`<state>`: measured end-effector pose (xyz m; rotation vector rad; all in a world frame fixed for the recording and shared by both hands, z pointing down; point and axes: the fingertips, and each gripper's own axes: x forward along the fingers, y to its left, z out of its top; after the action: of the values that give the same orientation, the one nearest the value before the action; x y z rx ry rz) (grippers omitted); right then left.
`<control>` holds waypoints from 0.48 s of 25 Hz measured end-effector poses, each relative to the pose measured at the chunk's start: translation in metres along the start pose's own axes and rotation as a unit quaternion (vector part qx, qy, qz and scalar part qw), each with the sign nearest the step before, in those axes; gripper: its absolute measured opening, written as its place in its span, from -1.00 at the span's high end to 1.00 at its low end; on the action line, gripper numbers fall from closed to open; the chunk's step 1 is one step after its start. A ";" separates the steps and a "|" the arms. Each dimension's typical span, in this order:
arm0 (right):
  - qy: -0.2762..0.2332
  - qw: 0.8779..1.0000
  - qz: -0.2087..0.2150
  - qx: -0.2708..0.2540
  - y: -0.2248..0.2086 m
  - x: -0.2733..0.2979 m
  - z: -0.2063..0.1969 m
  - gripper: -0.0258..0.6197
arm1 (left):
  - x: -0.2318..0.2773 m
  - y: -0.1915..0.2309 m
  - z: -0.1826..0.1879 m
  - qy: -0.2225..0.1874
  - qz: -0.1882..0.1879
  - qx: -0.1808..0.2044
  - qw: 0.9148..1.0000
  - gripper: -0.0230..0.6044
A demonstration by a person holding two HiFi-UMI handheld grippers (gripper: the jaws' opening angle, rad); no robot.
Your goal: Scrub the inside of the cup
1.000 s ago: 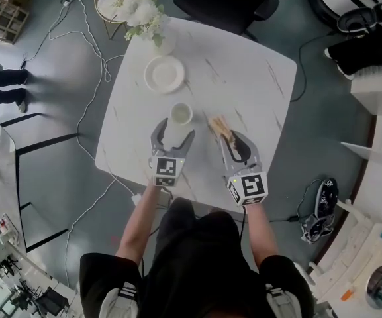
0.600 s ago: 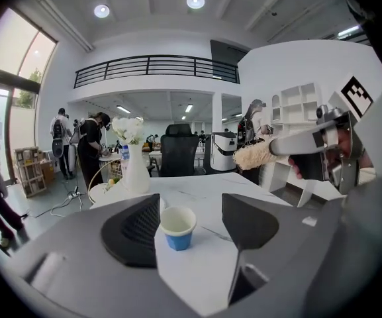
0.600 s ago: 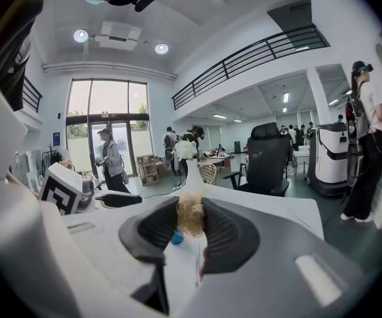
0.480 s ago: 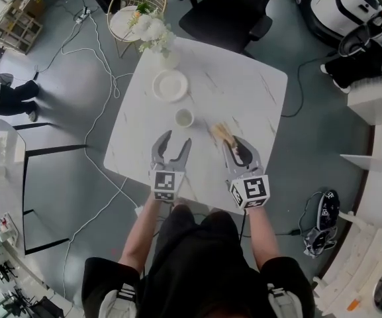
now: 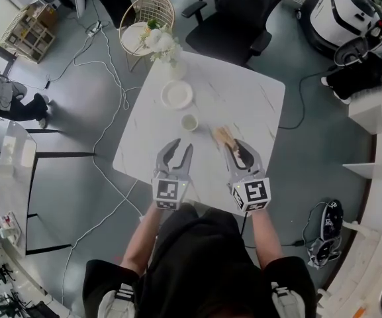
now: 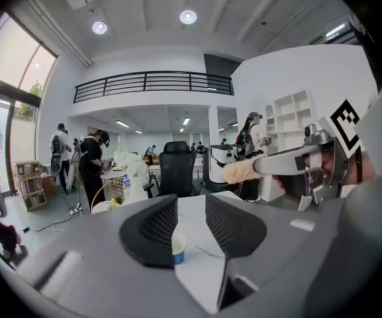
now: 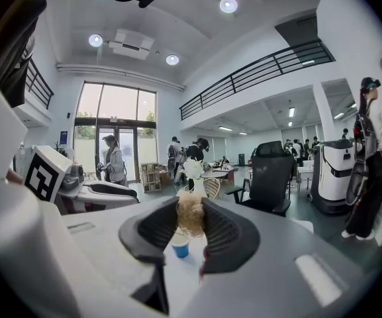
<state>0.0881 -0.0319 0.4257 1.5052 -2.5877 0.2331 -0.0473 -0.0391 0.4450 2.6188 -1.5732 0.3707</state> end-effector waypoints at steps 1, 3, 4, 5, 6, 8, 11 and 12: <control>-0.003 1.000 0.001 -0.001 0.003 -0.002 0.003 0.59 | -0.004 0.000 0.002 -0.001 -0.001 0.002 1.000 0.49; -0.009 1.000 0.004 0.000 0.007 -0.007 0.008 0.59 | -0.011 -0.001 0.006 -0.001 -0.002 0.006 1.000 0.55; -0.012 1.000 0.004 0.000 0.008 -0.009 0.010 0.59 | -0.014 -0.001 0.007 -0.002 -0.002 0.009 1.000 0.59; -0.014 1.000 0.003 0.001 0.008 -0.012 0.011 0.59 | -0.017 -0.002 0.008 -0.002 -0.002 0.012 1.000 0.66; -0.015 1.000 0.002 0.003 0.009 -0.014 0.013 0.59 | -0.020 -0.002 0.010 -0.003 -0.001 0.014 1.000 0.71; -0.016 1.000 -0.001 0.008 0.011 -0.018 0.013 0.59 | -0.026 -0.003 0.013 -0.005 -0.001 0.016 1.000 0.77; -0.016 1.000 -0.004 0.015 0.013 -0.021 0.011 0.59 | -0.033 -0.003 0.015 -0.010 -0.001 0.017 1.000 0.88; -0.017 1.000 -0.004 0.016 0.014 -0.023 0.011 0.59 | -0.035 -0.003 0.015 -0.010 0.000 0.017 1.000 0.89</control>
<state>0.0867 -0.0080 0.4098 1.5427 -2.6154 0.2513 -0.0578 -0.0102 0.4220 2.6558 -1.5874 0.3756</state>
